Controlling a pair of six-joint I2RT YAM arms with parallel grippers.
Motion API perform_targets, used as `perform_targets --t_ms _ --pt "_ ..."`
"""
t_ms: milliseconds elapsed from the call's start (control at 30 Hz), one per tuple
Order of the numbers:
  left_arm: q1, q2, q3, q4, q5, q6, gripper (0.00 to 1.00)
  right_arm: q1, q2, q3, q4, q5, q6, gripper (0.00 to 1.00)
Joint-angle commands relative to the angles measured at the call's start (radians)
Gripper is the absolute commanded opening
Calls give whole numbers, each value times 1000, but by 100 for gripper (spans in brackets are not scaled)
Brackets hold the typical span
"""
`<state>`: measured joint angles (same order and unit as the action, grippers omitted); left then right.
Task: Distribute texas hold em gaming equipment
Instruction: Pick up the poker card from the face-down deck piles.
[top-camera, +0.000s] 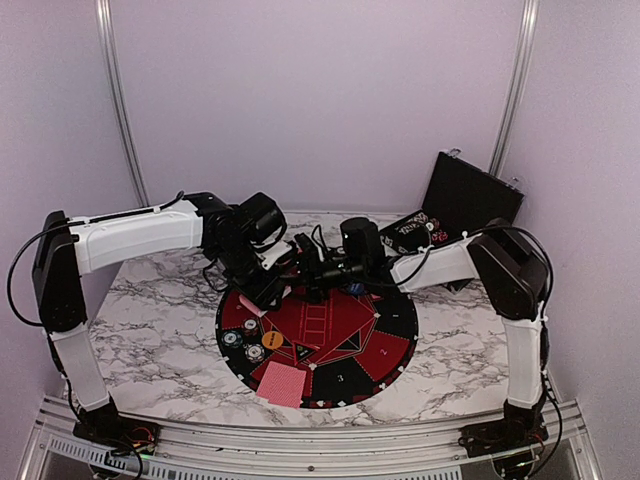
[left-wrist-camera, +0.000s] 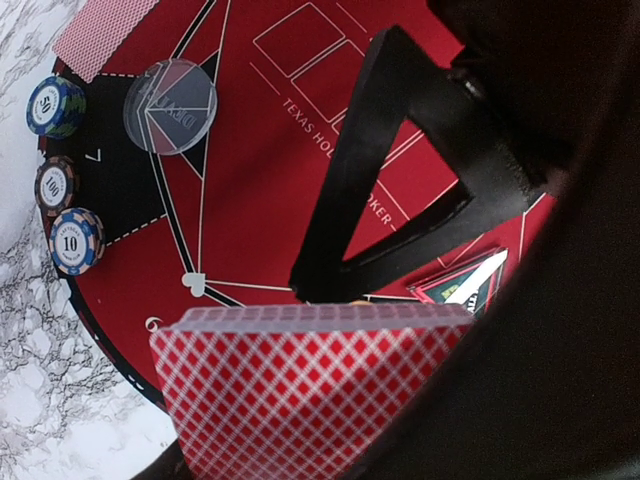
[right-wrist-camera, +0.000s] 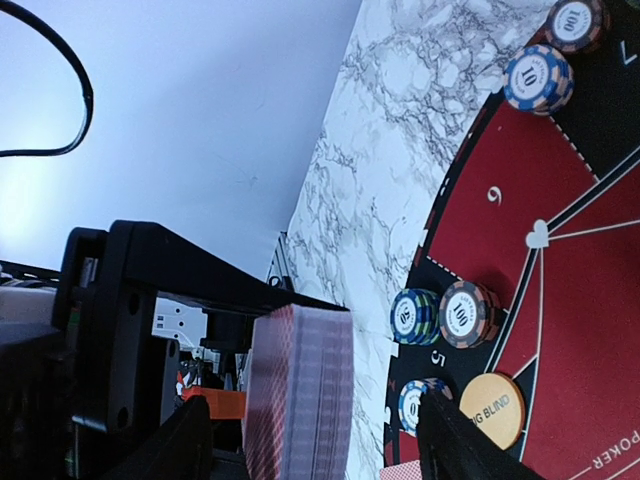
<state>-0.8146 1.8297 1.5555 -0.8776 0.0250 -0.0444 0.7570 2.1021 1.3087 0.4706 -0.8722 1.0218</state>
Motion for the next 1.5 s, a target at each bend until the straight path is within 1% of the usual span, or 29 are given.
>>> perform_targets --t_ms 0,100,300,467,833,1133,1467 --pt "-9 8 32 -18 0 8 28 21 35 63 4 0 -2 68" --pt "-9 6 32 -20 -2 9 28 25 46 69 -14 3 -13 65" --pt "-8 -4 30 -20 -16 11 28 20 43 71 -78 29 -62 54" --pt "-9 -10 23 -21 -19 9 28 1 30 54 -98 49 -85 50" --pt "-8 -10 15 -20 -19 8 28 -15 -3 39 -100 53 -96 50" --pt "-6 -10 6 -20 -19 5 28 -21 -32 26 -89 50 -94 57" --pt "-5 -10 2 -20 -20 3 28 -38 -65 -3 -75 49 -89 57"
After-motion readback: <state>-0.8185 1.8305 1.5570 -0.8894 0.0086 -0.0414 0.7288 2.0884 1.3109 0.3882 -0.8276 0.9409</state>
